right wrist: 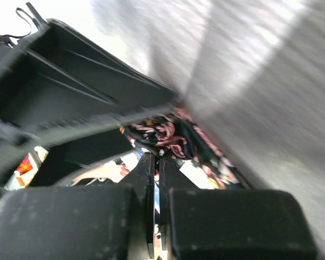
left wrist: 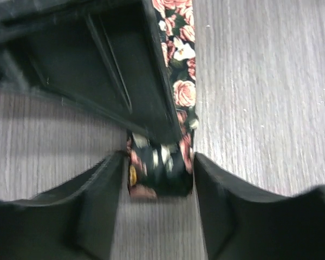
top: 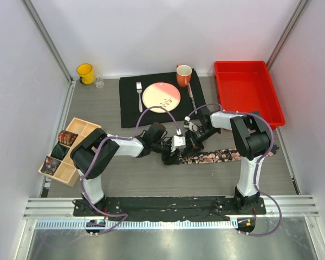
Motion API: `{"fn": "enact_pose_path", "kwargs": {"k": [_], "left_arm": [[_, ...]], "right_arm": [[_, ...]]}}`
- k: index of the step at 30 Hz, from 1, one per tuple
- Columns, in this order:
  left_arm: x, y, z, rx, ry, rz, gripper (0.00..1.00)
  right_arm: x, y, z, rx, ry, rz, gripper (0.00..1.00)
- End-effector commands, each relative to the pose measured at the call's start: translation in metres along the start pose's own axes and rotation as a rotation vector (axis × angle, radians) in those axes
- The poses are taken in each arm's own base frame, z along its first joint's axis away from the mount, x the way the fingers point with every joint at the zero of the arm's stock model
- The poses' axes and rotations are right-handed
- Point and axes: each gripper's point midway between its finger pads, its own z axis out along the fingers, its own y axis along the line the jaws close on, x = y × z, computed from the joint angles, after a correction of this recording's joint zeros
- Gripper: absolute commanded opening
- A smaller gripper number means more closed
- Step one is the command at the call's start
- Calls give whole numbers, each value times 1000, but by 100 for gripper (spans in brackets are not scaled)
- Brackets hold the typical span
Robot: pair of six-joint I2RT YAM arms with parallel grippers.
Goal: Roll the ties
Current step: Roll the tie at the center of the board.
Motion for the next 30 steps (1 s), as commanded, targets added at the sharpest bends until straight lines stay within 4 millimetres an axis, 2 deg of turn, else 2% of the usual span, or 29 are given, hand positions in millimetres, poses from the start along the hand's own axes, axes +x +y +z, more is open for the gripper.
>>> {"fn": "enact_pose_path", "kwargs": {"k": [1,7,9,15,17,20,21,22,24,26,27,30], "left_arm": [[39,-14,-10,23,66,-135,64],[15,-13,-5,25,-57,-97,77],[16,-14,4,27,-56,-87,79],[2,-2,25,-39,-97,-28,76],[8,-2,29,-36,-81,-7,74],[20,-4,28,-38,-13,27,57],[32,-5,24,-43,40,11,46],[33,-5,20,-52,56,16,40],[47,-10,12,-50,108,44,30],[51,-7,5,-72,133,70,23],[56,-9,2,-71,158,57,19],[64,-5,-2,-99,189,43,14]], "right_arm": [[9,-65,2,188,25,-44,1],[14,-79,3,206,37,8,1],[15,-81,3,217,40,17,1],[6,-74,7,173,13,19,1],[0,-67,7,149,-2,9,1],[-10,-55,9,115,-19,-30,1],[-15,-49,7,106,-31,-20,1],[-18,-46,5,96,-40,-21,1],[-23,-33,-5,89,-57,-51,7],[-27,-24,-19,79,-80,-55,17],[-27,-17,-29,79,-94,-56,19],[-26,-12,-49,76,-122,-25,28]]}}
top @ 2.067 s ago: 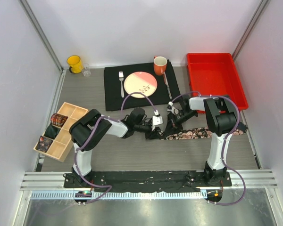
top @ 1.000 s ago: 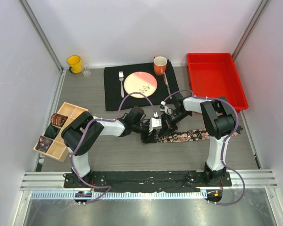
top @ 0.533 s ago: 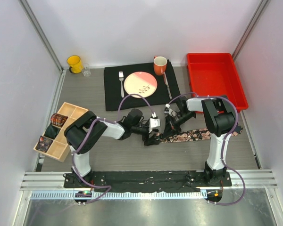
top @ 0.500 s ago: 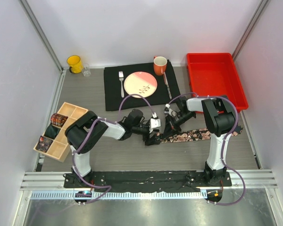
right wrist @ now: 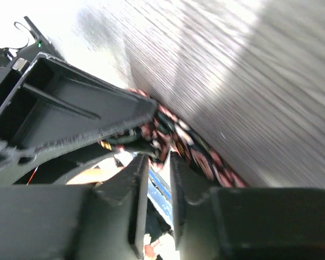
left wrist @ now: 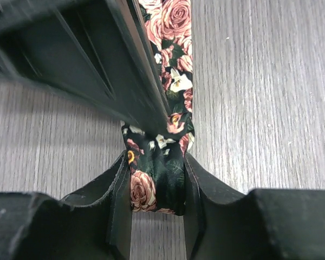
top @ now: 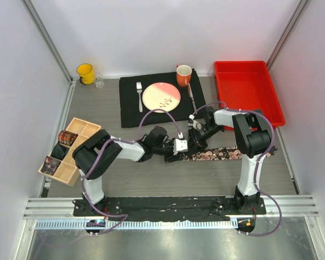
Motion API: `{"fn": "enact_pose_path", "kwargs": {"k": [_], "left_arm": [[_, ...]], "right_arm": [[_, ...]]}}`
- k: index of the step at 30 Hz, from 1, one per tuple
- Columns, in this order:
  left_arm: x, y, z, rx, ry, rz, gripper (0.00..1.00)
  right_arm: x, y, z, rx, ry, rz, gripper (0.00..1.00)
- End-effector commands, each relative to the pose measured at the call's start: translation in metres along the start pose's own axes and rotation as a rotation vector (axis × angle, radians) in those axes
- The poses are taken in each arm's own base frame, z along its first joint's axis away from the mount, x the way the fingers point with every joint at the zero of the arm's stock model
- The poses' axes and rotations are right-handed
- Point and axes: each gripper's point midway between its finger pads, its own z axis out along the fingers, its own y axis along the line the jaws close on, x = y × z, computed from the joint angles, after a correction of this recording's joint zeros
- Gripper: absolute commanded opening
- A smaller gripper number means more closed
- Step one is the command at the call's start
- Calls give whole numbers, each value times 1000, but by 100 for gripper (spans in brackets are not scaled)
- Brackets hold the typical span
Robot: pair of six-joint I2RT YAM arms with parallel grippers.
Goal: Roll the ties
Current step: Roll the tie at the center of the board.
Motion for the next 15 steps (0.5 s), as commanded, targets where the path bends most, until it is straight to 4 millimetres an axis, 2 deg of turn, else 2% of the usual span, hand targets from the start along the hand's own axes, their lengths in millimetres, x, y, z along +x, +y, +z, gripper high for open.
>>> {"fn": "enact_pose_path", "kwargs": {"k": [1,4,9,15], "left_arm": [[70,-18,-19,-4,255,-73,14],[72,-16,-18,-6,266,-85,13],[70,-13,-16,-9,285,-105,21],[71,-14,-15,-3,290,-115,22]], "right_arm": [[-20,9,-38,58,-116,-66,30],[-22,23,-38,10,-130,-36,44],[-25,35,-17,-5,-112,-51,50],[-23,30,4,27,-78,-70,53]]}}
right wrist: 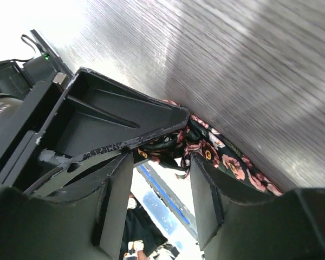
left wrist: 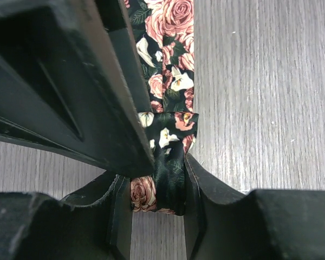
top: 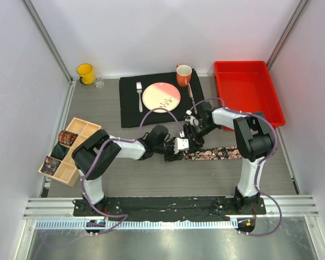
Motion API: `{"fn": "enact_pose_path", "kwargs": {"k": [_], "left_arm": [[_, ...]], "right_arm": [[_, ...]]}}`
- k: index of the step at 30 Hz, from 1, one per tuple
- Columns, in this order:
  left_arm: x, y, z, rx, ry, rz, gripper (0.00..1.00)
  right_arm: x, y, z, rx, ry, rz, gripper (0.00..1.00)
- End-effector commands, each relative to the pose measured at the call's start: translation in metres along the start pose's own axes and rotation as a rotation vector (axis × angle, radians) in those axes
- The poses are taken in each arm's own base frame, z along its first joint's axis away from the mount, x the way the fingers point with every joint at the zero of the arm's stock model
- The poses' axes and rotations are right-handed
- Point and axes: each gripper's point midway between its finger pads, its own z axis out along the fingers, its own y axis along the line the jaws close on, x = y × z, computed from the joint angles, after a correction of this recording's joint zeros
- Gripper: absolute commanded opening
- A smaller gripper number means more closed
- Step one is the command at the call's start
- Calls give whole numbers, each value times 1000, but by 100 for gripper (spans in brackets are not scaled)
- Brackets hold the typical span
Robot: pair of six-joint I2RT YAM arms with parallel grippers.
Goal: Roll the ties
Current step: Roll the tie at the center of the board.
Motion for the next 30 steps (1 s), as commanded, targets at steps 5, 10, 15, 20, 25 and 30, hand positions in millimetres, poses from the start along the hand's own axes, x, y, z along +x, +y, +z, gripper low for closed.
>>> {"fn": "enact_pose_path", "kwargs": {"k": [5,10,15,20,25,30], "left_arm": [[72,-16,-9,5,243,-119,21],[71,-15,-9,5,241,-124,20],[72,-15,-8,10,234,-126,20],[71,-15,-8,13,232,-128,20],[72,-16,-8,9,235,-145,20],[74,-16,-7,3,233,-161,21]], "right_arm": [[4,-15,12,79,34,-18,48],[10,-16,-12,10,8,26,52],[5,-2,-12,-85,-7,32,48],[1,-1,-6,-124,4,51,38],[13,1,-1,-148,51,42,37],[14,-18,3,-60,55,19,1]]}}
